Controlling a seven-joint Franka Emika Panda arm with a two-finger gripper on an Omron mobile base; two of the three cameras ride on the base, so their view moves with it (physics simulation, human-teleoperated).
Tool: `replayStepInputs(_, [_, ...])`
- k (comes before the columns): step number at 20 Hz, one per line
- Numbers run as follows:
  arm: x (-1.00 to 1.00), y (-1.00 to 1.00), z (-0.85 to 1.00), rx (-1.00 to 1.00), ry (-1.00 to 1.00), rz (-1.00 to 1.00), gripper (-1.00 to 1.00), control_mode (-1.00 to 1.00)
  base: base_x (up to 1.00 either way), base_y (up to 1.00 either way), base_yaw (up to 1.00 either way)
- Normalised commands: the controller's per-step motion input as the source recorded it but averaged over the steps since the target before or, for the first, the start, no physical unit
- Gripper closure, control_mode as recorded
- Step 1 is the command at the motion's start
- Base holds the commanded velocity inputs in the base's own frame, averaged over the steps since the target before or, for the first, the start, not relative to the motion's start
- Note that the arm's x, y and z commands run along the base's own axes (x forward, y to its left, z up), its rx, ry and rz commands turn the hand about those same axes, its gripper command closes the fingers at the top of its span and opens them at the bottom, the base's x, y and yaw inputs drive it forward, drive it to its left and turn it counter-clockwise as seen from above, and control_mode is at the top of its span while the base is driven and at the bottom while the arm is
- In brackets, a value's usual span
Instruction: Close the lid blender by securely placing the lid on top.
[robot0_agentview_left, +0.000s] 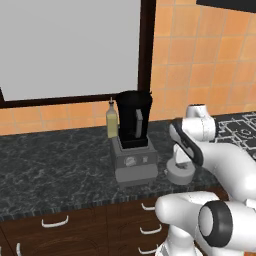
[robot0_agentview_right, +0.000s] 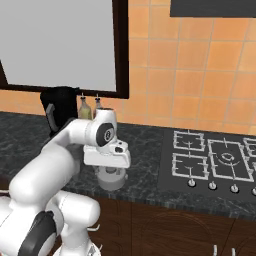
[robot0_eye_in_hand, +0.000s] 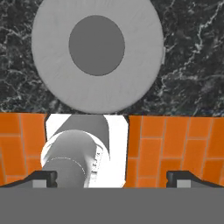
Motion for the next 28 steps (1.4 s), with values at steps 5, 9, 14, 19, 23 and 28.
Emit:
replayStepInputs(5, [-0.01, 0.47, -0.11, 0.02, 0.00, -0.01, -1.00, -1.00, 0.00, 0.00, 0.00])
replayStepInputs(9, [0.32, 0.24, -0.02, 0.00, 0.00, 0.00, -1.00, -1.00, 0.00, 0.00, 0.00])
replayStepInputs(14, [0.54, 0.04, -0.13, 0.00, -0.02, 0.00, -1.00, -1.00, 0.00, 0.00, 0.00])
replayStepInputs(19, [0.67, -0.14, -0.19, 0.02, 0.00, 0.00, -1.00, -1.00, 0.00, 0.00, 0.00])
replayStepInputs(23, [0.31, -0.20, -0.04, 0.07, 0.00, 0.00, -1.00, -1.00, 0.00, 0.00, 0.00])
replayStepInputs(28, [0.00, -0.01, -0.17, 0.00, 0.00, 0.00, -1.00, -1.00, 0.00, 0.00, 0.00])
